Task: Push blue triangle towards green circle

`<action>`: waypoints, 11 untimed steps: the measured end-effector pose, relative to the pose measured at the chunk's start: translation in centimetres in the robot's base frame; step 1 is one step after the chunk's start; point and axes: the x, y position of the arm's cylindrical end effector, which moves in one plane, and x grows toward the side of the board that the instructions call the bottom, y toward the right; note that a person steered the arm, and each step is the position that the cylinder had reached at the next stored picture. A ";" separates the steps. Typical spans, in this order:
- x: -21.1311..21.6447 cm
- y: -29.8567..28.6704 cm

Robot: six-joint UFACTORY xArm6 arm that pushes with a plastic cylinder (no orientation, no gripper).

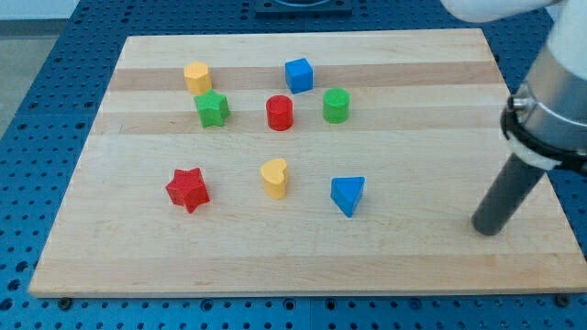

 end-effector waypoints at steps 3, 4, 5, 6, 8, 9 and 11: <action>0.5 -9.2; 0.5 -12.7; -0.4 -14.5; -4.2 -14.3; -9.9 -14.2; -10.4 -16.4; -11.9 -18.7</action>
